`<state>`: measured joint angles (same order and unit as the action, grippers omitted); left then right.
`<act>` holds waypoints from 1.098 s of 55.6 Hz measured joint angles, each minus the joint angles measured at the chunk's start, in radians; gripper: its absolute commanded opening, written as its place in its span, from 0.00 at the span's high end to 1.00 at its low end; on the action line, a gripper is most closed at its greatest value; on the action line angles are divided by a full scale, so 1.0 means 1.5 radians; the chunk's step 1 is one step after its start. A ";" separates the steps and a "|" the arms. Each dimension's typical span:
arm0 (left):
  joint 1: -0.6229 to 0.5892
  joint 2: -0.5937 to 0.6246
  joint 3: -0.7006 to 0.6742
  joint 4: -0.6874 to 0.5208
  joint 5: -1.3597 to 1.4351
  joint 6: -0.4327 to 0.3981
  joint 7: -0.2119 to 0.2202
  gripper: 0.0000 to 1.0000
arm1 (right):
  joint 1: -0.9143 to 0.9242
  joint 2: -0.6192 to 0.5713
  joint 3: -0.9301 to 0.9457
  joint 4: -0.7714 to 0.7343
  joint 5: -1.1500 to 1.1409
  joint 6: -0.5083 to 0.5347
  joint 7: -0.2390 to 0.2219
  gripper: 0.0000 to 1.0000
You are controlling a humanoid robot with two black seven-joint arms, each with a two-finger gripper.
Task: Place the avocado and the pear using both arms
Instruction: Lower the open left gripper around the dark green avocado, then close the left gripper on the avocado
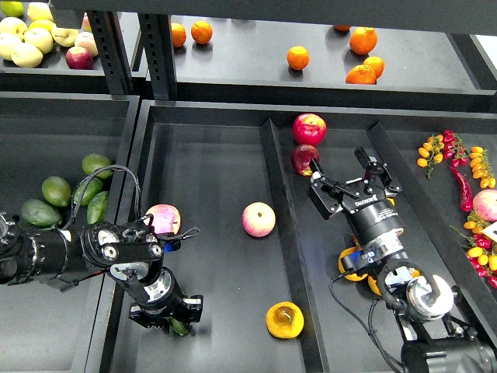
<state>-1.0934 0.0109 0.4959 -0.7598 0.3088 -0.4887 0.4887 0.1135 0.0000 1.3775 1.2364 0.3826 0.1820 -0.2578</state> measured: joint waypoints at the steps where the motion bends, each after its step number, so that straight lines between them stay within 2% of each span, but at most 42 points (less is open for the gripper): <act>1: 0.000 0.000 -0.002 0.000 0.000 0.000 0.000 0.70 | 0.000 0.000 0.000 0.000 0.000 0.000 0.000 0.00; 7: 0.002 0.002 -0.011 0.002 0.000 0.000 0.000 0.67 | 0.000 0.000 -0.001 0.000 0.000 0.000 0.000 0.00; 11: 0.003 0.002 -0.012 0.003 0.000 0.000 0.000 0.57 | 0.000 0.000 -0.001 0.000 0.000 0.000 0.000 0.00; 18: 0.004 0.002 -0.012 0.004 0.001 0.000 0.000 0.30 | 0.000 0.000 -0.001 0.000 0.000 0.000 0.000 0.00; 33: 0.001 0.002 -0.012 0.018 0.022 0.000 0.000 0.03 | -0.003 0.000 -0.001 0.000 0.000 0.000 0.001 0.00; 61: 0.013 0.000 -0.022 0.096 0.030 0.000 0.000 0.02 | -0.004 0.000 -0.007 0.000 0.000 0.000 0.000 0.00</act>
<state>-1.0742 0.0104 0.4630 -0.6161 0.3533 -0.4887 0.4887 0.1074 0.0000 1.3669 1.2364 0.3820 0.1826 -0.2575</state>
